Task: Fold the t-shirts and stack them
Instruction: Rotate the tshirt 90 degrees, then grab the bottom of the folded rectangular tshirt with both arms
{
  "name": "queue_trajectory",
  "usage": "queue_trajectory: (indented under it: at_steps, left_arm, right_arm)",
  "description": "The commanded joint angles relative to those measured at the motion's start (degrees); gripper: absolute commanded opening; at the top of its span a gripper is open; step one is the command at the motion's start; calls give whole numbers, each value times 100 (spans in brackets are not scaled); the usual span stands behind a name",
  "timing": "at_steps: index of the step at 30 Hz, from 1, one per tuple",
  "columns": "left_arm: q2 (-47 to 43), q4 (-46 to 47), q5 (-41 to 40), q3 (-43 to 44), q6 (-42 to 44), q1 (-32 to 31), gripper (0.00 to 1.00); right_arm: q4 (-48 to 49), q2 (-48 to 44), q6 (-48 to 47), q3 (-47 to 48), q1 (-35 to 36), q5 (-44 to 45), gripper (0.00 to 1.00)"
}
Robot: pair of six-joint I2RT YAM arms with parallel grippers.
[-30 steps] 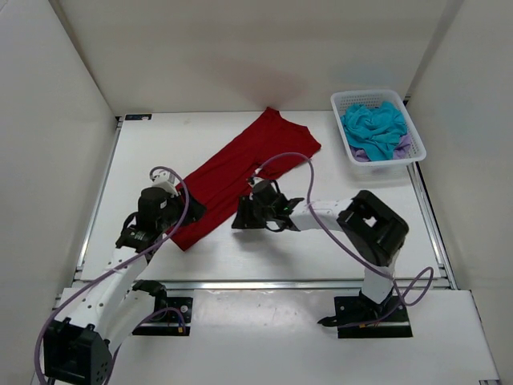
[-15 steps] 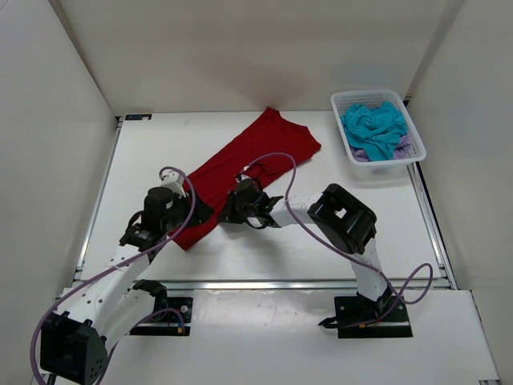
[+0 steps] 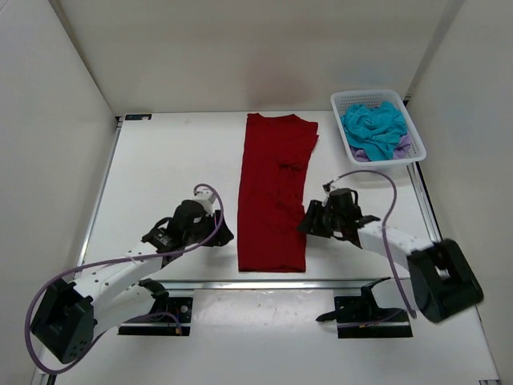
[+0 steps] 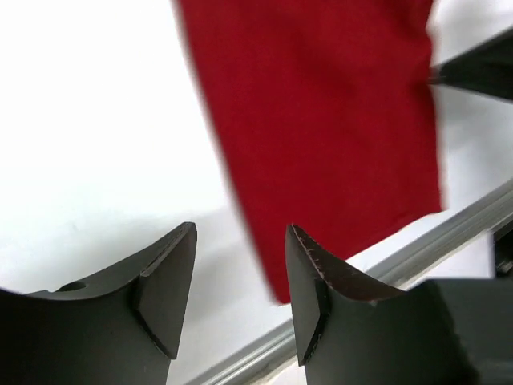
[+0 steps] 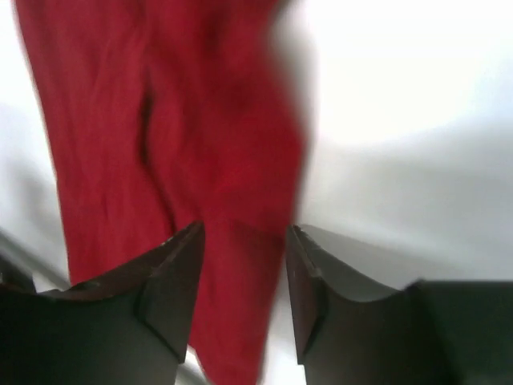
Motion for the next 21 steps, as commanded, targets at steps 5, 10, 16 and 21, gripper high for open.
queue_trajectory:
  at_steps: [5,10,16,21]
  left_arm:
    - [137,-196,-149,-391,5,-742,69]
    - [384,215,18,-707,-355,-1165,70]
    - [761,770,158,-796,-601,-1342,68]
    - [1069,1060,158,-682,-654,-1517,47]
  right_arm:
    - [-1530,-2435,-21,-1105,54,-101,47]
    - [-1839,-3402,778,-1712,765,163,43]
    - [-1576,-3649,1290,-2091,1223,102,42]
    - [-1409,-3500,1307,-2065,1180,5,17]
